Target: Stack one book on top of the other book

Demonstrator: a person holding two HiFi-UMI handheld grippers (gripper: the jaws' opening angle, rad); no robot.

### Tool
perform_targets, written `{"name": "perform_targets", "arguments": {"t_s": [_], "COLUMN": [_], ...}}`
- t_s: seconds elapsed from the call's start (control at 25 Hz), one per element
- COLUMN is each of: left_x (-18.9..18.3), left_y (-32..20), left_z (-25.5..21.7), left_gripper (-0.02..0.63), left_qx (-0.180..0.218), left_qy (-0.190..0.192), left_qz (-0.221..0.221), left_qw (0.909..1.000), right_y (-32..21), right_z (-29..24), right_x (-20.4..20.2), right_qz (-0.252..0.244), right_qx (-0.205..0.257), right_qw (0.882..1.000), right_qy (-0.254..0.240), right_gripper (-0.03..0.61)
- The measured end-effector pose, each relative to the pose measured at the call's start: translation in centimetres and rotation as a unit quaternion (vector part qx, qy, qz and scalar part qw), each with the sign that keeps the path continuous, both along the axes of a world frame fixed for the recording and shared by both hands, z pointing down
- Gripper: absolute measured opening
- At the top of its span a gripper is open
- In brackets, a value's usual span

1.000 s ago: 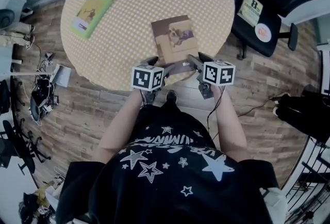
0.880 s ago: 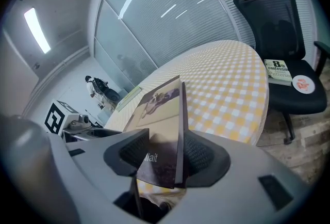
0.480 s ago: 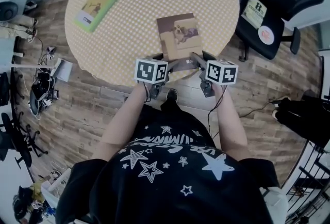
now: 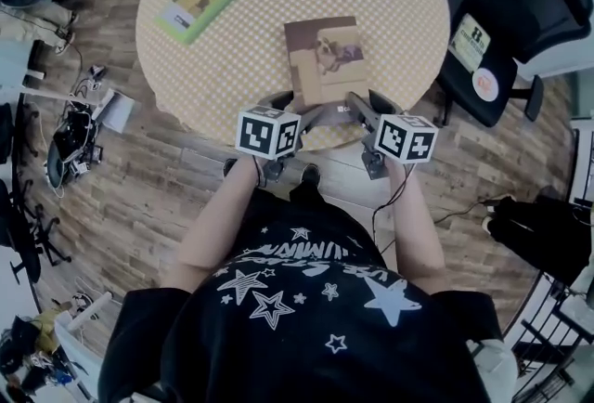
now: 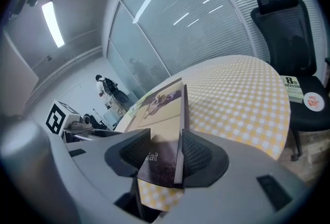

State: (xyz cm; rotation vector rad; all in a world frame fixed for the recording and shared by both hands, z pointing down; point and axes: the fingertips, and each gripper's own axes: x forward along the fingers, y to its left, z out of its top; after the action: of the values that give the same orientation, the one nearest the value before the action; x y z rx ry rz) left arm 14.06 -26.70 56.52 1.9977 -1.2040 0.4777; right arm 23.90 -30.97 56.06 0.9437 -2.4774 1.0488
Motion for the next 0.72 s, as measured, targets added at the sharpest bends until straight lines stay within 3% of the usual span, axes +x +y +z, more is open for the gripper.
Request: {"name": "perform_targets", "arguments": {"t_s": [0.4, 0.72], "left_x": [-10.8, -19.6], "left_y": [2.0, 3.7], "left_z": [-3.8, -4.8], "left_gripper": [0.318, 0.318], "left_qx": [0.041, 0.045], "left_qy": [0.011, 0.020], "left_qz": [-0.041, -0.026], "left_qw": [0.9982, 0.9985], "right_y": [1.5, 3.5], "right_z": [-4.2, -5.4], "right_x": [-10.9, -19.6], "right_qz": [-0.047, -0.034], "right_qx": [0.039, 0.044], "right_qw": [0.998, 0.998], "right_qy": [-0.009, -0.006], "right_gripper": [0.198, 0.198]}}
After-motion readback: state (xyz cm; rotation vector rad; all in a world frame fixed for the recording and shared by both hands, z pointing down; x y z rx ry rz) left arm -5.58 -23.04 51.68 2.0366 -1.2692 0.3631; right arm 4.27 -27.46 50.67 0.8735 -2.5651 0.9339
